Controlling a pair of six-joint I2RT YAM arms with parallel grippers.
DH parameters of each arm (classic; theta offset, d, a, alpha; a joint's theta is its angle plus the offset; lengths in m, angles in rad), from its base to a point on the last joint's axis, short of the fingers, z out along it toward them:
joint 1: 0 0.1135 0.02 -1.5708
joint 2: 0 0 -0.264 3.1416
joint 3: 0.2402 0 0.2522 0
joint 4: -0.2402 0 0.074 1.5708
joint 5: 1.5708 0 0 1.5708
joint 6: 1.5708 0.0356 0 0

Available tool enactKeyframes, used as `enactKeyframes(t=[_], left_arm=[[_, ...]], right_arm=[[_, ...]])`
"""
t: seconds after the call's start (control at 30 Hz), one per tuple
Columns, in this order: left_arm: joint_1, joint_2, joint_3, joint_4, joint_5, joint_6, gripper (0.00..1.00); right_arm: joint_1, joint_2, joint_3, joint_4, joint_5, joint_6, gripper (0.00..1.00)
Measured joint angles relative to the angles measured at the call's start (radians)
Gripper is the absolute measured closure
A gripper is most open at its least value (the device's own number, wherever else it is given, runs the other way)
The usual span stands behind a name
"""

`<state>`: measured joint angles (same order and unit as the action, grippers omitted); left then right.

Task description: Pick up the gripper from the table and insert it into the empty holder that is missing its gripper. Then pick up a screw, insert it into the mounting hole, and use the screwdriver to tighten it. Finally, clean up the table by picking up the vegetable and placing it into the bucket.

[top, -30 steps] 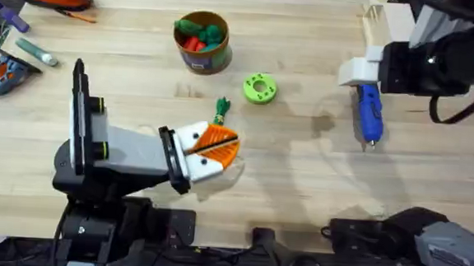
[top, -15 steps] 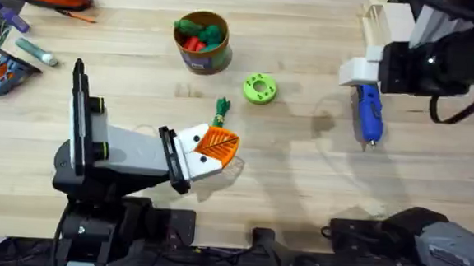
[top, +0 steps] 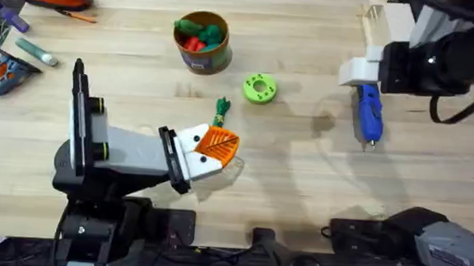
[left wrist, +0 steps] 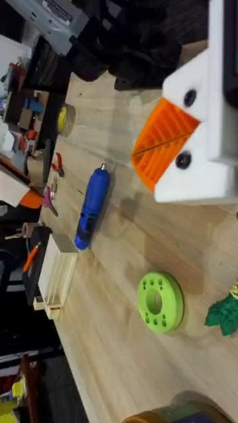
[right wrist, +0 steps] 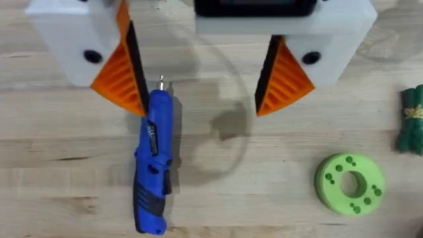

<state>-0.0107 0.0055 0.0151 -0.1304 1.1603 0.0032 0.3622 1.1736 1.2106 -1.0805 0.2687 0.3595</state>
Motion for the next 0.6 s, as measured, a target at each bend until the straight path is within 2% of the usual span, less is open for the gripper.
enactKeyframes(t=[0.2, 0.4, 0.6], left_arm=[[0.0, 0.0, 0.0, 0.0, 0.0, 0.0, 0.992], [0.0, 0.0, 0.0, 0.0, 0.0, 0.0, 0.992], [0.0, 0.0, 0.0, 0.0, 0.0, 0.0, 0.992]], right_arm=[[-0.017, 0.0, 0.0, -0.001, 0.0, -0.014, 0.088], [-0.119, 0.016, 0.0, -0.039, 0.0, -0.07, 0.036], [-0.214, 0.107, 0.012, -0.049, -0.025, -0.133, 0.012]])
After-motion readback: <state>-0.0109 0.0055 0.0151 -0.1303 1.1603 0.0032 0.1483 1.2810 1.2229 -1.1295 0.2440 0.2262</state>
